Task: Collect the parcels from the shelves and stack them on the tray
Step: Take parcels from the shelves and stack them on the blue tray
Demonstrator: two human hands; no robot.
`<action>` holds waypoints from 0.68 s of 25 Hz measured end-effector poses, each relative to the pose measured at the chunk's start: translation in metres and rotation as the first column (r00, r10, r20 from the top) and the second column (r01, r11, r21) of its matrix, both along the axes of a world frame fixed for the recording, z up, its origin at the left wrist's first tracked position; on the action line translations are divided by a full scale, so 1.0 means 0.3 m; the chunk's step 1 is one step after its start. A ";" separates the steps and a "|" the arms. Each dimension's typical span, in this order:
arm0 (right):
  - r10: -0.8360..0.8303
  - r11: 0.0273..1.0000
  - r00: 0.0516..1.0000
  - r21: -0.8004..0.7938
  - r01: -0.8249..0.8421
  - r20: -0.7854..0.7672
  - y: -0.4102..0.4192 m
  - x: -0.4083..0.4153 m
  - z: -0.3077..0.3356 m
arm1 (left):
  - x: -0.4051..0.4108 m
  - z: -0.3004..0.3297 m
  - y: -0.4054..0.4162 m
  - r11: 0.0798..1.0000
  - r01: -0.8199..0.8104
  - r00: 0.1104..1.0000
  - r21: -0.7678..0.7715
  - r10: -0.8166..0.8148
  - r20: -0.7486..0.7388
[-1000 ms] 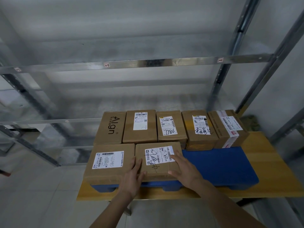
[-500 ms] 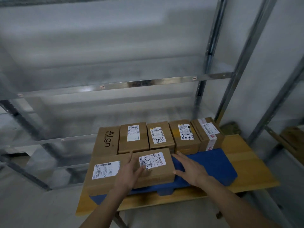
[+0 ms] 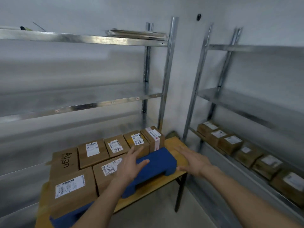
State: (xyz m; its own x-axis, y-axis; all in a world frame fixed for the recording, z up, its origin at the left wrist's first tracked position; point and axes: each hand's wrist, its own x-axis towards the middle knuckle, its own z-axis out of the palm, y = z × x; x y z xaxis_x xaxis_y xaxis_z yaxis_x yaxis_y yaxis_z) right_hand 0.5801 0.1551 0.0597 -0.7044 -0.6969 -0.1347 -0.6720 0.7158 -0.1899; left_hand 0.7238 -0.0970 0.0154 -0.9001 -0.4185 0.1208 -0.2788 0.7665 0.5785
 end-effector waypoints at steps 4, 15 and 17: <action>-0.152 0.988 0.987 -0.022 0.151 -0.043 0.292 0.078 0.091 | -0.019 0.103 0.234 0.989 0.139 0.989 -0.041 -0.141 -0.041; -0.527 0.850 0.843 -0.066 0.523 -0.106 1.277 0.318 0.229 | -0.171 0.309 1.099 0.843 0.527 0.847 -0.105 -0.531 -0.016; -0.573 0.819 0.812 -0.067 0.570 -0.107 1.471 0.379 0.223 | -0.179 0.314 1.301 0.810 0.579 0.813 -0.089 -0.582 -0.004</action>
State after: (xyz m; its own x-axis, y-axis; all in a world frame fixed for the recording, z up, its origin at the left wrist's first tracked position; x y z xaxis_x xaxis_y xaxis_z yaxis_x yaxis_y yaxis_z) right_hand 0.6939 0.5963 0.1265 -0.9860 -0.1661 -0.0120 -0.1619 0.9730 -0.1643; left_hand 0.6700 0.2933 0.1096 -0.9679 0.1932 0.1606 0.2490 0.8238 0.5094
